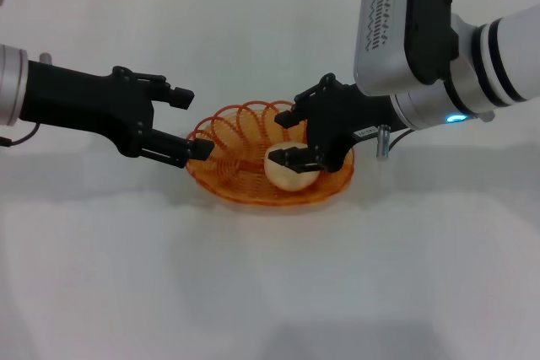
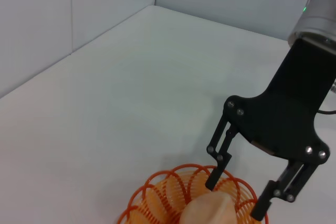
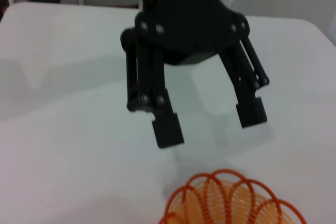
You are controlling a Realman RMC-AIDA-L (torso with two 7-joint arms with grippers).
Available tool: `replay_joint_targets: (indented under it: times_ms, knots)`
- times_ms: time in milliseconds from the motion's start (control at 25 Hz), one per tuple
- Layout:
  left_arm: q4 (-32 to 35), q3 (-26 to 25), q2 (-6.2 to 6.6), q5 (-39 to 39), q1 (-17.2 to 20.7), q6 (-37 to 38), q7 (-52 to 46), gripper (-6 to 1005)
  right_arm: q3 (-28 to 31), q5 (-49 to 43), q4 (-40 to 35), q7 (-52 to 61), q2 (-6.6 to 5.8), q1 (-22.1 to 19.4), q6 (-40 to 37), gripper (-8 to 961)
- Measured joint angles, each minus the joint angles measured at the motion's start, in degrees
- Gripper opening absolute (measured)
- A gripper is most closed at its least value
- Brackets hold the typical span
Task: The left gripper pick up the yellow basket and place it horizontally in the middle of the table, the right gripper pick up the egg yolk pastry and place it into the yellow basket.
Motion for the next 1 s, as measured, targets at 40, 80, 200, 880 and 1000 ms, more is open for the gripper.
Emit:
replay_joint_targets:
  times_ms: [40,80,200,880,1000]
  knots:
    - [0.0,0.0,-0.03,0.0,0.1,0.0,0.1,888,0.0,0.6,-0.2,0.0,-0.05,-0.1,0.0,320]
    - [0.0,0.0,-0.06,-0.1,0.2,0.0,0.2,888,0.1,1.0,-0.4,0.0,-0.11,-0.3,-0.1,342]
    - [0.0,-0.1,0.16,-1.0,0.7,0.1,0.4,888,0.4,1.4,-1.9,-0.1,-0.37,-1.7,-0.2,427]
    - [-0.2,-3.7,0.33,-1.7,4.1,0.6,6.8,888,11.7,12.3,-10.3,-11.8,-0.88,-21.0,-5.4,783]
    - [-0.2,-3.9,0.14,-1.7,4.7,0.6,8.2,888,13.0,15.1,-9.3,-15.7,-0.99,-22.5,-7.4,782]
